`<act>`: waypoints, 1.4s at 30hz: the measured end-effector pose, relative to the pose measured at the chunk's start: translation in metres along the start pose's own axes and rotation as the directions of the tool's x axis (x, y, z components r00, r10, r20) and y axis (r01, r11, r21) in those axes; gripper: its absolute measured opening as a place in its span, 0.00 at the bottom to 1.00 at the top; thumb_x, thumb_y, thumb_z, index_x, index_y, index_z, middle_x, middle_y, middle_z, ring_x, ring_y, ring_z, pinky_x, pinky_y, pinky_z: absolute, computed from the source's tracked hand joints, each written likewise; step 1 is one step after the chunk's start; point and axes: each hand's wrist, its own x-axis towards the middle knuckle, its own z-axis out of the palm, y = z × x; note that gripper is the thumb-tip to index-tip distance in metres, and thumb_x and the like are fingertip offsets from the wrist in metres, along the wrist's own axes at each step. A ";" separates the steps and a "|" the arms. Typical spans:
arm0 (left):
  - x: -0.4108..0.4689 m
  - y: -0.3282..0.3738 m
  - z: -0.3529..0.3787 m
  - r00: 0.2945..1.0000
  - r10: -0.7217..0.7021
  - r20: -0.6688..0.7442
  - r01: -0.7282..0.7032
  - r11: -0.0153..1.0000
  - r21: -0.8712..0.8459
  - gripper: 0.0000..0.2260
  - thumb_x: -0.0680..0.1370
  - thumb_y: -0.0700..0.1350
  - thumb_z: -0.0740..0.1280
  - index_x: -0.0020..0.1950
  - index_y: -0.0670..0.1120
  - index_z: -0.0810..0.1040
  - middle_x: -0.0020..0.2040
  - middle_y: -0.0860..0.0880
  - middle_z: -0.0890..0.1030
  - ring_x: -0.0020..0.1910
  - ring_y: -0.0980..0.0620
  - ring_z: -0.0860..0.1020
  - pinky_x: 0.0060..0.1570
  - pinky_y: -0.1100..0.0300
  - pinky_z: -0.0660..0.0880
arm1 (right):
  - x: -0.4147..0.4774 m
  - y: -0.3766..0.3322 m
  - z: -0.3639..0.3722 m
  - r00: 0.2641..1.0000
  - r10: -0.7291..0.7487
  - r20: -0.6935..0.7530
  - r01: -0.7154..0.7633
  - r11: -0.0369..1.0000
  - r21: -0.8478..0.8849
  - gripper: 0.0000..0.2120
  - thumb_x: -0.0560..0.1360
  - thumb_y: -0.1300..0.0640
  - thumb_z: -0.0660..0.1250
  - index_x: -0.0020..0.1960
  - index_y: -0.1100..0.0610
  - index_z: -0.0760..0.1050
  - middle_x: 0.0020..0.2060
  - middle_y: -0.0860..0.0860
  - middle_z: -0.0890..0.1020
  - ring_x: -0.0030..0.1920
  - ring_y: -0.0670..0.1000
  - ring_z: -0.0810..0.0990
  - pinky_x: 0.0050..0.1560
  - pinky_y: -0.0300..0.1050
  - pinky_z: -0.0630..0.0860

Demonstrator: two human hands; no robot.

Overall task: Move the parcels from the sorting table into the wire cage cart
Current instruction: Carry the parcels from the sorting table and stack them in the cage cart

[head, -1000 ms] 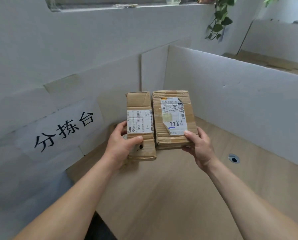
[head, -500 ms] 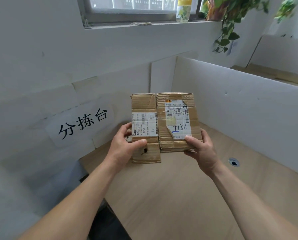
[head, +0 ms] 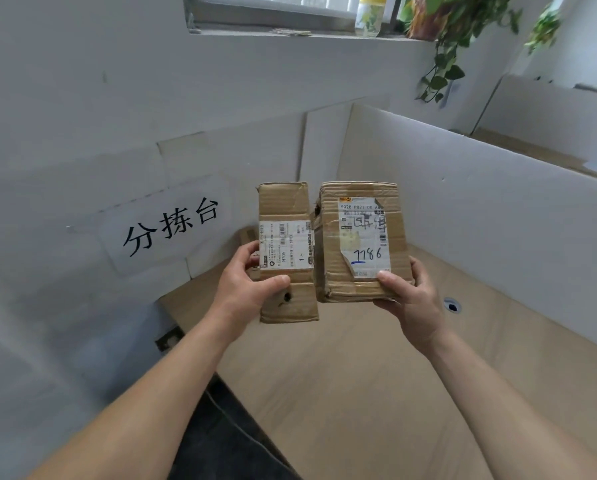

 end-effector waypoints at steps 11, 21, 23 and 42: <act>-0.023 -0.001 -0.042 1.000 0.019 0.015 -0.019 0.999 0.026 0.29 0.72 0.40 0.77 0.69 0.56 0.71 0.62 0.49 0.77 0.58 0.49 0.80 0.55 0.48 0.81 | -0.035 -0.003 -0.011 0.995 -0.037 -0.094 0.036 0.999 -0.013 0.21 0.73 0.59 0.74 0.64 0.53 0.74 0.50 0.52 0.86 0.47 0.52 0.84 0.51 0.54 0.78; -0.044 -0.001 -0.057 0.999 0.001 0.054 -0.001 1.000 0.005 0.34 0.65 0.45 0.77 0.70 0.54 0.71 0.62 0.48 0.78 0.57 0.48 0.82 0.55 0.48 0.81 | -0.073 -0.011 -0.031 0.984 -0.071 -0.163 0.064 0.997 -0.046 0.27 0.67 0.53 0.73 0.65 0.53 0.75 0.51 0.51 0.86 0.49 0.53 0.84 0.52 0.56 0.79; -0.051 -0.002 -0.054 0.997 -0.013 0.073 0.012 1.000 0.008 0.35 0.65 0.46 0.77 0.70 0.54 0.71 0.63 0.48 0.78 0.58 0.48 0.82 0.55 0.47 0.81 | -0.082 -0.008 -0.037 0.982 -0.048 -0.182 0.040 0.998 -0.045 0.27 0.67 0.53 0.73 0.66 0.54 0.74 0.51 0.51 0.86 0.49 0.52 0.84 0.53 0.56 0.79; -0.105 -0.127 0.040 0.826 -0.513 0.235 0.470 0.856 0.216 0.37 0.73 0.35 0.75 0.76 0.56 0.64 0.63 0.51 0.79 0.58 0.50 0.81 0.51 0.51 0.81 | -0.158 0.131 -0.087 0.877 0.478 -0.051 -0.480 0.875 -0.065 0.25 0.64 0.52 0.75 0.61 0.47 0.77 0.49 0.45 0.87 0.44 0.49 0.83 0.48 0.50 0.73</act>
